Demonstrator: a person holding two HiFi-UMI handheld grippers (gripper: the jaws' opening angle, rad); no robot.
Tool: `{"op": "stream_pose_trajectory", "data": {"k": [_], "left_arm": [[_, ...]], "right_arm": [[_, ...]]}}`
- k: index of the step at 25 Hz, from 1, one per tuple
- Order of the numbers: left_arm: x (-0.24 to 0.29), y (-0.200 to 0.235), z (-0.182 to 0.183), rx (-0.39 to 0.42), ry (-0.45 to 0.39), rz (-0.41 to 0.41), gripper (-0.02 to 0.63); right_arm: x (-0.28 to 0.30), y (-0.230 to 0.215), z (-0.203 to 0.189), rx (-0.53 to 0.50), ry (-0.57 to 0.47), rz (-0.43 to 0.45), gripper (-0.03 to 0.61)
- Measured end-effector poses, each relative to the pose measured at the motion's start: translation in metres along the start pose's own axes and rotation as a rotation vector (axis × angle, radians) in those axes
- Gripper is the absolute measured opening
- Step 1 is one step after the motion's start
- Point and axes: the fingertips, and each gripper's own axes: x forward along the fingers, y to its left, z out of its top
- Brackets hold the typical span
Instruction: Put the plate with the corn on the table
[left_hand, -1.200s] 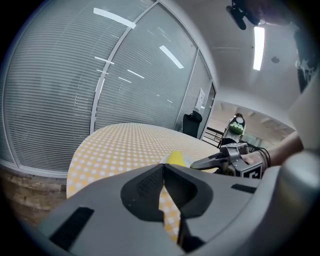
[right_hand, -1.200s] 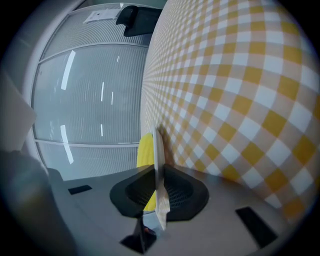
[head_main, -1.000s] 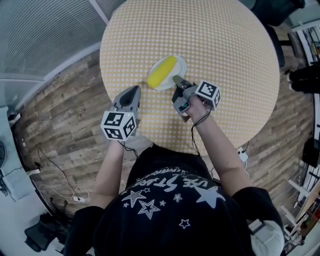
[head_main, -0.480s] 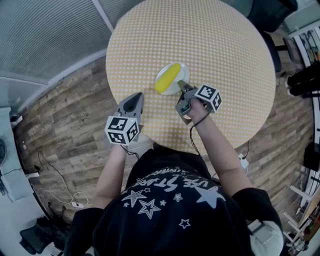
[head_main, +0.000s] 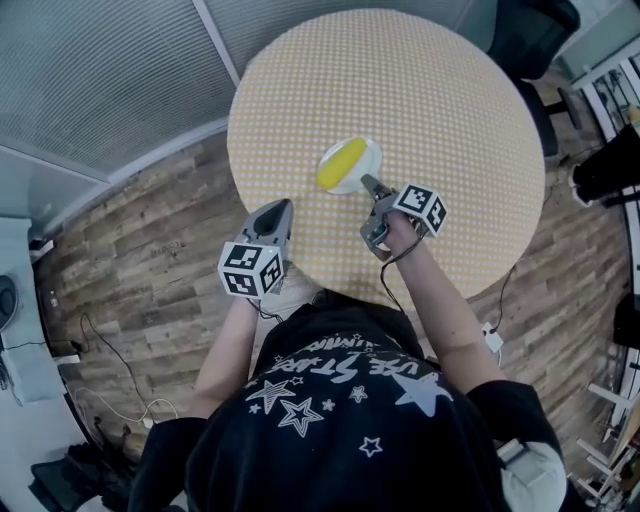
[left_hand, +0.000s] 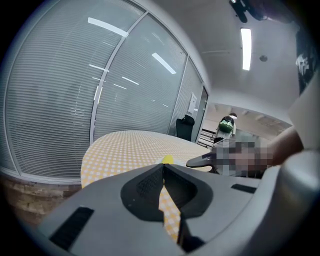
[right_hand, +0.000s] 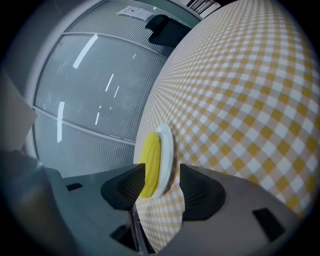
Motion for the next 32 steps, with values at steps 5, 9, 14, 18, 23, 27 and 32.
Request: {"op": "stream_pose_trajectory", "data": {"k": [5,9,14,18,23,27,32], "left_arm": [[-0.017,-0.015,0.005,0.011,-0.024,-0.026,0.008],[-0.027,-0.027,0.003,0.009,-0.048,-0.064,0.008],[-0.03,-0.045,-0.006,0.005,-0.051,-0.123,0.008],[-0.031,-0.065,-0.005,0.015,-0.052,-0.155,0.008],[-0.039,-0.096,0.002,0.057,-0.066,-0.176,0.008],[-0.049,-0.11,0.014,0.069,-0.093,-0.149,0.008],[-0.069,-0.143,0.019,0.072,-0.12,-0.121,0.008]], "right_arm": [[-0.042,0.02,0.01,-0.017,-0.15,0.097,0.201],[-0.086,0.054,0.015,-0.064,-0.273,0.225,0.166],[-0.139,0.077,0.01,-0.238,-0.351,0.264,0.063],[-0.169,0.097,0.009,-0.42,-0.37,0.274,0.057],[-0.195,0.113,0.002,-0.512,-0.363,0.332,0.055],[-0.205,0.113,-0.015,-0.626,-0.32,0.34,0.055],[-0.239,0.113,-0.04,-0.803,-0.298,0.336,0.055]]}}
